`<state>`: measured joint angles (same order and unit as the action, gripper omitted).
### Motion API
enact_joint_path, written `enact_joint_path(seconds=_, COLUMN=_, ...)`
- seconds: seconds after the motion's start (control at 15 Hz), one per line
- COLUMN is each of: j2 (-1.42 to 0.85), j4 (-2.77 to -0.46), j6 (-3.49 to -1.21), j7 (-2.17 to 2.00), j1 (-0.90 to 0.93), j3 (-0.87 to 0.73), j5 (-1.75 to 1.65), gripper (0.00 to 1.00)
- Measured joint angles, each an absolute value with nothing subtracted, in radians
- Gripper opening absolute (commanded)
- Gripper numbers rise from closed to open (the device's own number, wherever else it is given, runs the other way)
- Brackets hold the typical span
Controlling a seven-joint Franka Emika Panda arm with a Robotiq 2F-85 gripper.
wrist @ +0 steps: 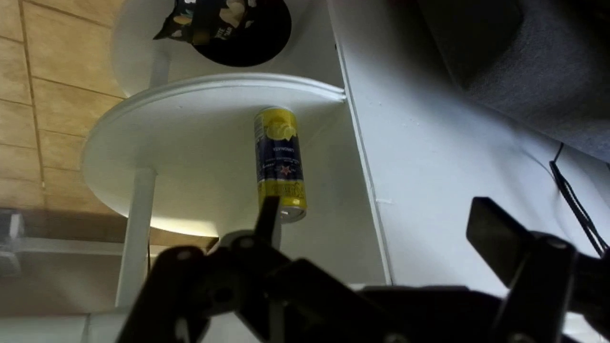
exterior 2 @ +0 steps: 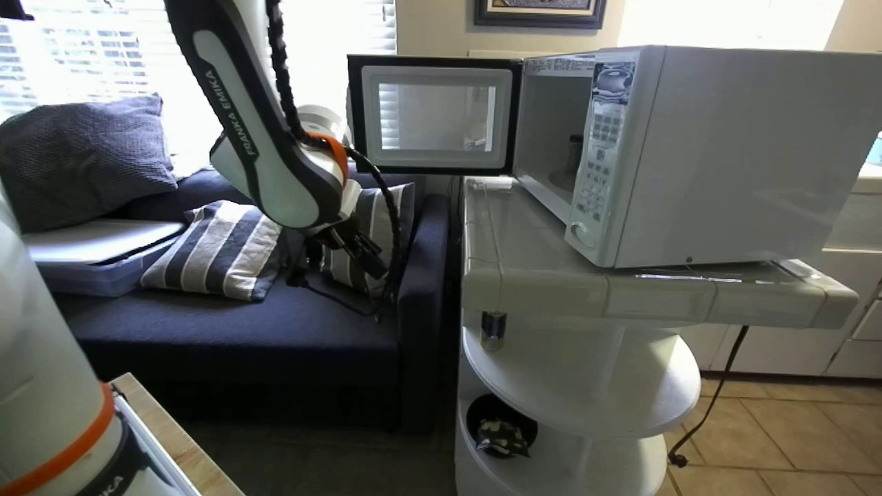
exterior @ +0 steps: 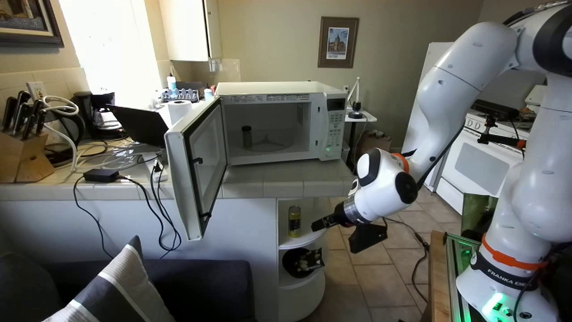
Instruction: Take the can out of the microwave and place it on the shelf
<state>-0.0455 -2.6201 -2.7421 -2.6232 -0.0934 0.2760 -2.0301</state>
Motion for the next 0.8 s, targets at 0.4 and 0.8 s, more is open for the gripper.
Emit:
enact_joint_path(seconds=0.4, j2=0.273, j4=-2.775, j6=-2.775, j7=-2.498, j1=-0.045, j3=0.188, j5=-1.932, gripper=1.0)
enact_joint_path(seconds=0.8, j2=0.429, j4=-2.728, j6=-2.701, j7=-2.207, j1=-0.132, j3=0.224, j5=-1.78, gripper=1.0)
